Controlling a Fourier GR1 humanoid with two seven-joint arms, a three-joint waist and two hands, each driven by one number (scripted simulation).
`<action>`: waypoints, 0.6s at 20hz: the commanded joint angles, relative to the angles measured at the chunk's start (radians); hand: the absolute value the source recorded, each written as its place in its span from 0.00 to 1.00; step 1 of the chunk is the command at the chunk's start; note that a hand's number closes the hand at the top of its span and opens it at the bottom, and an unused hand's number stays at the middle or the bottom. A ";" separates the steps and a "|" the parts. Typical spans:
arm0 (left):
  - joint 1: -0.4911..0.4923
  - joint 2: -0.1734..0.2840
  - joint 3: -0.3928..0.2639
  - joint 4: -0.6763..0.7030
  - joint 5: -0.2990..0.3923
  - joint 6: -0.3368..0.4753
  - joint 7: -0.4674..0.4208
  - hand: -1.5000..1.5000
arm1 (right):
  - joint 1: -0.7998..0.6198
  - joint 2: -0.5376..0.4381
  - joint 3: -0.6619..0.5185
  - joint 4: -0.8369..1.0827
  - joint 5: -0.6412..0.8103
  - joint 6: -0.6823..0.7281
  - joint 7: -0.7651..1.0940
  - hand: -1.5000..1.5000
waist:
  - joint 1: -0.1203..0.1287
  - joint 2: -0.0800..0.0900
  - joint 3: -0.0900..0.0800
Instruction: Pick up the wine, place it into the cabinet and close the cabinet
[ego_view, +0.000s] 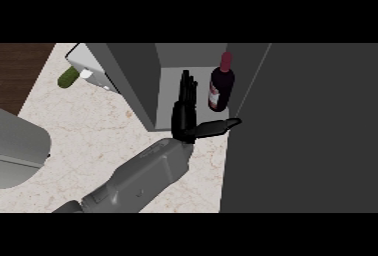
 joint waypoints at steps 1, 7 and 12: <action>0.063 -0.003 -0.005 -0.055 -0.053 0.020 -0.057 0.00 | -0.024 -0.007 -0.033 0.000 -0.022 -0.011 0.014 0.00 | 0.011 -0.002 0.000; 0.140 0.011 0.049 -0.139 -0.177 0.012 -0.016 0.00 | -0.048 -0.057 -0.102 -0.033 -0.081 -0.009 0.089 0.00 | 0.023 -0.005 0.000; 0.223 0.110 0.036 -0.276 -0.282 -0.027 0.049 0.00 | -0.047 -0.023 -0.065 0.013 -0.019 -0.022 0.023 0.00 | 0.026 -0.005 0.000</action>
